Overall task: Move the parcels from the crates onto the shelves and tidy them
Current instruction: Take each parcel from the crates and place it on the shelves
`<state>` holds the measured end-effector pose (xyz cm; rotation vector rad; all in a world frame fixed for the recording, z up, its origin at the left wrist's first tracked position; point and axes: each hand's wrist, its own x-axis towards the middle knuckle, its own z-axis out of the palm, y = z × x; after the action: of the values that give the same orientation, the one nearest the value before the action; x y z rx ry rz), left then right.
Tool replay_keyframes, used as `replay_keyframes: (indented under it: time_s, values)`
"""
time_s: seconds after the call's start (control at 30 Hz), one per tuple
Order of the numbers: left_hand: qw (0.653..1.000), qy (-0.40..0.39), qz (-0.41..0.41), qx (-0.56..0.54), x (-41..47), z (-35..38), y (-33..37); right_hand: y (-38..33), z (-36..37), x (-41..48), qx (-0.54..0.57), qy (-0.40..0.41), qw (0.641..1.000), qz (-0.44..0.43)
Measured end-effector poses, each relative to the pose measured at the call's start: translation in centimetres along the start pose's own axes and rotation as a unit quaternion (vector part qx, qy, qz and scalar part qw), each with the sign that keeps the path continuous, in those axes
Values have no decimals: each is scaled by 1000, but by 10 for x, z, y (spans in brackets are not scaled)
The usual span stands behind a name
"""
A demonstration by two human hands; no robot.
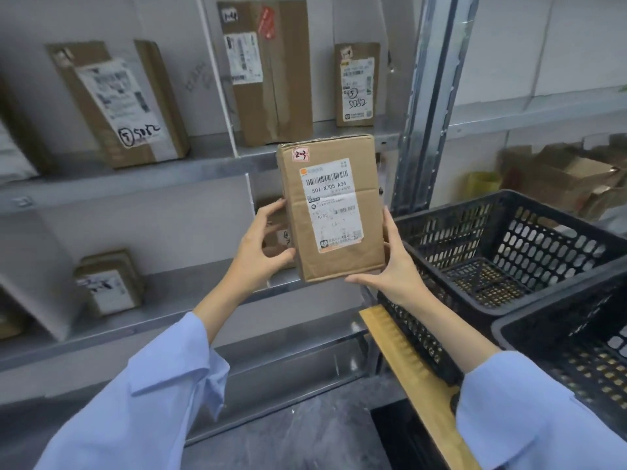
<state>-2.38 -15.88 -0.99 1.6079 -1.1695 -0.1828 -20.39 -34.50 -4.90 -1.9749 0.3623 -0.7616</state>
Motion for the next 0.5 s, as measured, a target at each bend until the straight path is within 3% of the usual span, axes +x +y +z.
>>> replay_keyframes:
  time_s: [0.23, 0.5]
  values:
    - [998, 18, -45, 40, -54, -55, -16, -20, 64, 7, -11, -33, 999, -10]
    - [992, 70, -100, 34, -136, -126, -23, -52, 158, -15, 56, -92, 994, 30]
